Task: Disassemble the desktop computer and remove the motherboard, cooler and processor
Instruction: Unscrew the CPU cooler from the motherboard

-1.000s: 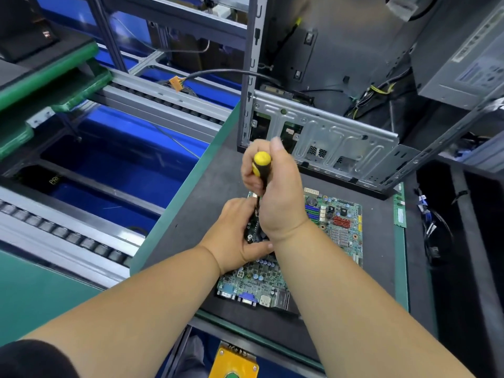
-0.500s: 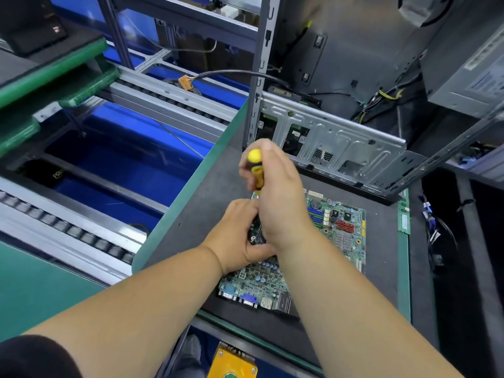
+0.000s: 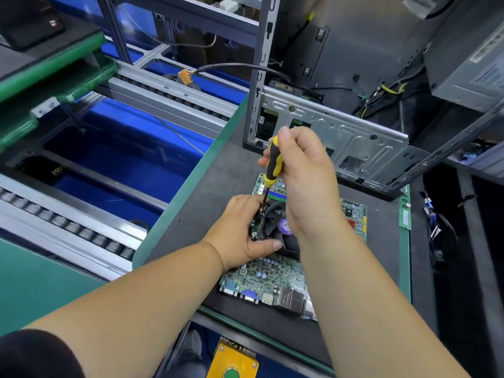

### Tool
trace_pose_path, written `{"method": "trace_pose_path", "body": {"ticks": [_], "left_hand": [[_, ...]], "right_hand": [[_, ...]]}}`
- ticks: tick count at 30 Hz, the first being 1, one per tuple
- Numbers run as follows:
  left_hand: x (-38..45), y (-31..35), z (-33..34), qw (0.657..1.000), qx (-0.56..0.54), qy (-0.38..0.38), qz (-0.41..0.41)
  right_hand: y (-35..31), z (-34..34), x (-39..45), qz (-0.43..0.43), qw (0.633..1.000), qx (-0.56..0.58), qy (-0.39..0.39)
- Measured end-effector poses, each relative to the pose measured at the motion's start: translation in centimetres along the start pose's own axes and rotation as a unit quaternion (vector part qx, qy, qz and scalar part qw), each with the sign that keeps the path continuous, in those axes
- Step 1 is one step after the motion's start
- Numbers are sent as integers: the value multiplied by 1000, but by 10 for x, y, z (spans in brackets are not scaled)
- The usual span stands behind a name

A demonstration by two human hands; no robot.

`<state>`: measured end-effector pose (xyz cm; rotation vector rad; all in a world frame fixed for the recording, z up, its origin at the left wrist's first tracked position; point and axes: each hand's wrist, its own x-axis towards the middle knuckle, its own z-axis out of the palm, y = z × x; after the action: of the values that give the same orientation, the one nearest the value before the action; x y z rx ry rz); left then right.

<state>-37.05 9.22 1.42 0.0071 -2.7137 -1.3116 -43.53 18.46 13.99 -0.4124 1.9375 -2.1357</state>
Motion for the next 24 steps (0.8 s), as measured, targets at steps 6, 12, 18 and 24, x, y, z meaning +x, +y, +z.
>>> {"method": "trace_pose_path", "body": {"ticks": [6, 12, 18, 24], "left_hand": [[3, -1, 3, 999, -13, 36, 17], [0, -2, 2, 1000, 0, 14, 11], [0, 1, -1, 1000, -7, 12, -2], [1, -3, 2, 1000, -16, 16, 10]], "right_hand": [[10, 16, -5, -75, 995, 42, 54], [0, 14, 18, -9, 980, 55, -190], [-1, -3, 19, 17, 968, 120, -219], [11, -11, 5, -7, 995, 43, -92]]}}
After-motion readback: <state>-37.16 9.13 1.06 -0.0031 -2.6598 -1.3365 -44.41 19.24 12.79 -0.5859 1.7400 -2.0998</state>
